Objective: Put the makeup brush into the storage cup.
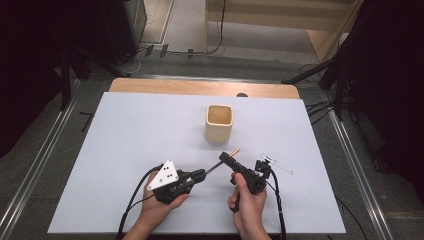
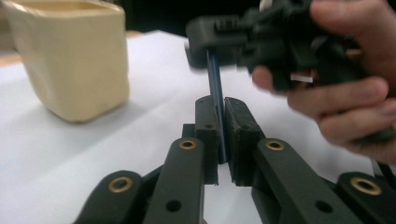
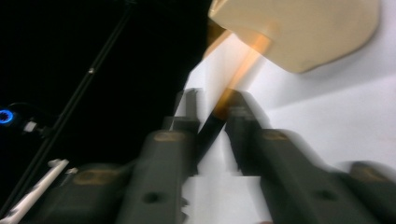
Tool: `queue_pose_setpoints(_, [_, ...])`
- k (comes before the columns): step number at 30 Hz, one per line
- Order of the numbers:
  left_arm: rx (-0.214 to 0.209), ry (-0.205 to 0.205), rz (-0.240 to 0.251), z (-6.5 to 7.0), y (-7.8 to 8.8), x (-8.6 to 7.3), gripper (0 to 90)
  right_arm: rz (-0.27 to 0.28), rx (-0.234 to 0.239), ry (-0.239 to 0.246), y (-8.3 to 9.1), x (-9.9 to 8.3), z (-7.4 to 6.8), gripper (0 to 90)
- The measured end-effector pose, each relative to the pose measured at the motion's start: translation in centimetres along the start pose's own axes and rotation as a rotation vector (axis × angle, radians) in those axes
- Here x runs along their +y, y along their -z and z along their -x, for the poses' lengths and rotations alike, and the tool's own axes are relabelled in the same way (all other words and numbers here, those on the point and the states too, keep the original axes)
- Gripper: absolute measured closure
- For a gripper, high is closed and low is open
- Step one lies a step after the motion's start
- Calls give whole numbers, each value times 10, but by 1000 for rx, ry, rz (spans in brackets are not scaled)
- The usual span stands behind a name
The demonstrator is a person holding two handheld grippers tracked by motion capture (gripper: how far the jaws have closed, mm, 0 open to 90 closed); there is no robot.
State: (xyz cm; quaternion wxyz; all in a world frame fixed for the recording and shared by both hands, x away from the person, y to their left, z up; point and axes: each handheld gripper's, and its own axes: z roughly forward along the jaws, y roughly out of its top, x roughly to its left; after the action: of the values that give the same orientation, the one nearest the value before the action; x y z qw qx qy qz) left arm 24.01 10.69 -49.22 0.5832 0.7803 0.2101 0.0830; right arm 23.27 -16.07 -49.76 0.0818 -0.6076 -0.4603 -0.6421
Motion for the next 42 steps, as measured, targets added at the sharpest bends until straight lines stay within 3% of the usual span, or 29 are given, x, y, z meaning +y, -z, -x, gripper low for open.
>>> queue_pose_setpoints(1, [0, 0, 0, 0, 0, 0, 571, 0, 0, 0, 0, 0, 0, 841])
queue_pose_setpoints(2, [8, 9, -5, 0, 0, 1, 571, 3, 8, 11, 1, 1, 0, 841])
queue_pose_setpoints(3, [13, 19, -3, -1, 1, 2, 452, 6, 12, 25, 3, 1, -1, 842])
queue_pose_setpoints(4, [33, 31, -3, -3, 4, 3, 273, 15, -12, 89, 4, 3, -4, 842])
queue_pose_setpoints(6, [40, 37, -1, -5, 6, 3, 228, 20, -22, 114, 5, 3, -5, 842])
queue_pose_setpoints(10, [33, 48, 16, -15, 18, 3, 17, 43, -72, 229, 7, 5, -12, 842])
queue_pose_setpoints(11, [29, 48, 20, -17, 21, 3, 0, 44, -81, 251, 8, 6, -14, 842])
queue_pose_setpoints(12, [19, 51, 30, -19, 25, 2, 0, 49, -97, 287, 9, 6, -17, 842])
queue_pose_setpoints(13, [12, 55, 42, -21, 28, 2, 0, 49, -97, 287, 9, 6, -17, 842])
queue_pose_setpoints(14, [22, 60, 49, -23, 31, 2, 0, 58, -114, 336, 9, 6, -20, 842])
queue_pose_setpoints(15, [30, 62, 49, -25, 34, 2, 0, 58, -114, 336, 9, 6, -20, 842])
queue_pose_setpoints(16, [41, 65, 48, -27, 36, 1, 0, 64, -128, 375, 9, 6, -23, 842])
queue_pose_setpoints(17, [60, 68, 47, -28, 39, 1, 0, 64, -128, 375, 9, 6, -23, 842])
queue_pose_setpoints(18, [93, 62, 38, -31, 44, -1, 0, 64, -143, 412, 9, 5, -25, 842])
queue_pose_setpoints(19, [93, 62, 38, -31, 44, -1, 0, 64, -143, 412, 9, 5, -25, 842])
queue_pose_setpoints(21, [139, 54, 27, -33, 51, -3, 0, 73, -169, 471, 11, 5, -29, 842])
queue_pose_setpoints(27, [219, 71, 52, -44, 78, -10, 0, 97, -193, 511, 15, 10, -32, 842])
queue_pose_setpoints(28, [248, 80, 70, -48, 87, -10, 0, 100, -202, 519, 16, 12, -32, 841])
queue_pose_setpoints(34, [297, 82, 83, -55, 105, -15, 0, 106, -218, 560, 19, 15, -35, 842])
queue_pose_setpoints(38, [324, 79, 87, -52, 118, -20, 0, 94, -221, 614, 18, 16, -40, 842])
queue_pose_setpoints(42, [351, 74, 79, -52, 127, -23, 0, 90, -224, 632, 18, 17, -42, 842])
